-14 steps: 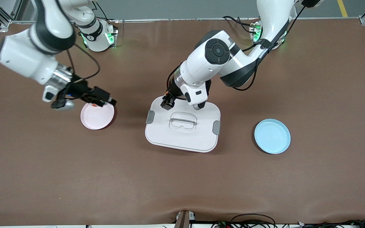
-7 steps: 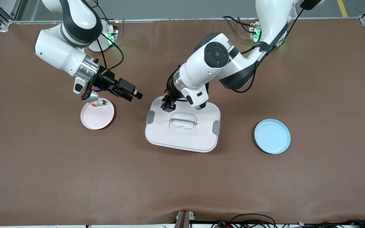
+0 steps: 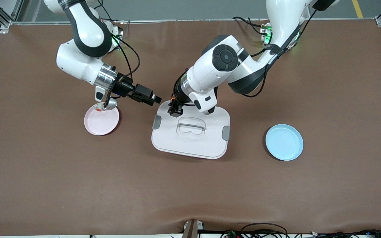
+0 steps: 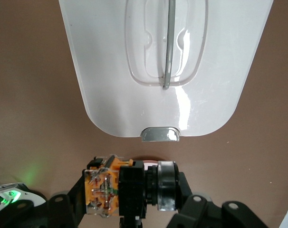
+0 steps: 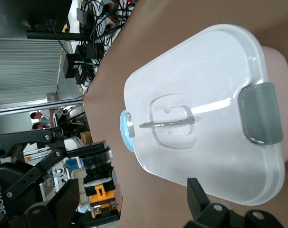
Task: Transfer orange switch to right arm and place
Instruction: 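Bring the right gripper to the switch held by the left gripper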
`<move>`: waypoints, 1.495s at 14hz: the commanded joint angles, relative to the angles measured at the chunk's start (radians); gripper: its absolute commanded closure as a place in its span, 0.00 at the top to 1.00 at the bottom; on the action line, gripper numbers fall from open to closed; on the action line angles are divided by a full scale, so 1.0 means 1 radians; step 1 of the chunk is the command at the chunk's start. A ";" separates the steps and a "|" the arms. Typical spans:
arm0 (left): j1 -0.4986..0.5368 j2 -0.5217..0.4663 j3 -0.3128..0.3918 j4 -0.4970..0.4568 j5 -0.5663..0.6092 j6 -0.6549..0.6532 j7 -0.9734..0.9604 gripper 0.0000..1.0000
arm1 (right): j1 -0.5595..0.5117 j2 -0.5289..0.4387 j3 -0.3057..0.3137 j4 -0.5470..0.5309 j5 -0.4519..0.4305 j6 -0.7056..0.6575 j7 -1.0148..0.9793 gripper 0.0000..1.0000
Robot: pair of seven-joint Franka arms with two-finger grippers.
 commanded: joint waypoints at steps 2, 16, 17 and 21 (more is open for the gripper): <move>-0.018 0.011 0.008 0.028 0.002 -0.023 0.003 0.00 | 0.053 0.027 -0.012 0.044 0.064 0.037 -0.029 1.00; -0.023 0.011 0.008 0.028 0.015 -0.067 0.008 0.00 | 0.126 0.093 -0.012 0.115 0.064 0.129 -0.023 0.00; -0.024 0.011 0.008 0.028 0.015 -0.067 0.008 0.00 | 0.126 0.093 -0.012 0.115 0.064 0.127 -0.023 0.00; -0.023 0.011 0.008 0.028 0.015 -0.067 0.008 0.00 | 0.126 0.095 -0.012 0.116 0.064 0.126 -0.023 0.00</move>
